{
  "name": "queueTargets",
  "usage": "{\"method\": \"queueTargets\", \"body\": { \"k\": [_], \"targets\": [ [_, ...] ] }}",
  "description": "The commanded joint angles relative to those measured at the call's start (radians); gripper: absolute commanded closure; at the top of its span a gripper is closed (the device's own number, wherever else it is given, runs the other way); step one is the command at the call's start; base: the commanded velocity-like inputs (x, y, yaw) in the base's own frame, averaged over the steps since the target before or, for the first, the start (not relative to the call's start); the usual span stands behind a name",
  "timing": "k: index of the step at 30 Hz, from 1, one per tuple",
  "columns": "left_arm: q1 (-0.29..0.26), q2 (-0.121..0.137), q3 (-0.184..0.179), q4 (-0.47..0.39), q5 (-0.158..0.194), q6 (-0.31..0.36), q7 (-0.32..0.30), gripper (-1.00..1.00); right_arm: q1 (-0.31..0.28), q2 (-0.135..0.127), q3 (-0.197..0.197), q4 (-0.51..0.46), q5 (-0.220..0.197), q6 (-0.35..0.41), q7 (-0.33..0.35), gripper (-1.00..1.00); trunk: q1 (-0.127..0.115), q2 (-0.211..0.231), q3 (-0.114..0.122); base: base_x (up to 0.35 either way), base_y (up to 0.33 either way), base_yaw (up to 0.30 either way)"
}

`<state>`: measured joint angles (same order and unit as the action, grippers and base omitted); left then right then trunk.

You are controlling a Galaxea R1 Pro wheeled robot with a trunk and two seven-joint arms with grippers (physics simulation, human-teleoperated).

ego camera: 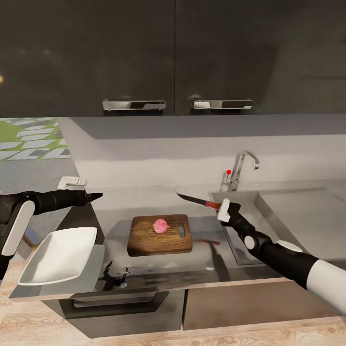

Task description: In the kitchen, take the Vidalia onion out of the sink, dice it on the chopping board with the paring knife, put the diced onion into the bowl on the countertop, then place both the paring knife and the chopping board into the sink.

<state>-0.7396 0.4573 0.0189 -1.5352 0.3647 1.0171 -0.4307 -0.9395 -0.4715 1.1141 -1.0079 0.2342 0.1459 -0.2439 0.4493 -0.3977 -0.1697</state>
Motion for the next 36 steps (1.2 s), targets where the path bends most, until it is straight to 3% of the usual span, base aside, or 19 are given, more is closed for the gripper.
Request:
{"method": "queueTargets", "body": {
  "k": [1, 4, 8, 16, 27, 36],
  "targets": [
    [-0.001, 0.0, 0.001, 0.0, -0.006, 0.005, -0.008, -1.0, -0.002, -0.001, 0.006, -0.004, 0.04, 0.036, -0.003, 1.0, 0.001, -0.002, -0.002, 0.0, 0.0, 0.0],
    [0.0, 0.0, 0.001, 0.0, -0.006, 0.005, -0.008, -1.0, -0.002, -0.001, 0.009, -0.028, 0.123, 0.081, 0.004, 1.0, 0.001, -0.002, -0.002, 0.0, 0.0, 0.0],
    [-0.001, 0.0, 0.001, 0.0, -0.006, 0.005, -0.008, -1.0, -0.002, -0.001, 0.012, -0.043, 0.173, 0.09, 0.006, 1.0, 0.001, -0.002, -0.002, 0.0, 0.0, 0.0],
    [-0.001, 0.0, 0.001, 0.0, -0.006, 0.005, -0.008, -1.0, -0.002, -0.001, 0.013, -0.07, 0.325, 0.092, 0.043, 1.0, 0.001, -0.002, -0.002, 0.0, 0.0, 0.0],
    [-0.001, -0.002, 0.0, 0.0, -0.006, 0.005, -0.008, -1.0, -0.002, -0.002, 0.014, -0.124, 0.355, 0.091, 0.1, 1.0, 0.001, -0.002, -0.002, 0.0, 0.0, 0.0],
    [-0.001, -0.002, 0.0, 0.0, -0.006, 0.005, -0.008, -1.0, -0.002, -0.003, 0.014, -0.173, 0.376, 0.091, 0.108, 1.0, 0.001, -0.002, -0.002, 0.0, 0.0, 0.0]
  ]
}}
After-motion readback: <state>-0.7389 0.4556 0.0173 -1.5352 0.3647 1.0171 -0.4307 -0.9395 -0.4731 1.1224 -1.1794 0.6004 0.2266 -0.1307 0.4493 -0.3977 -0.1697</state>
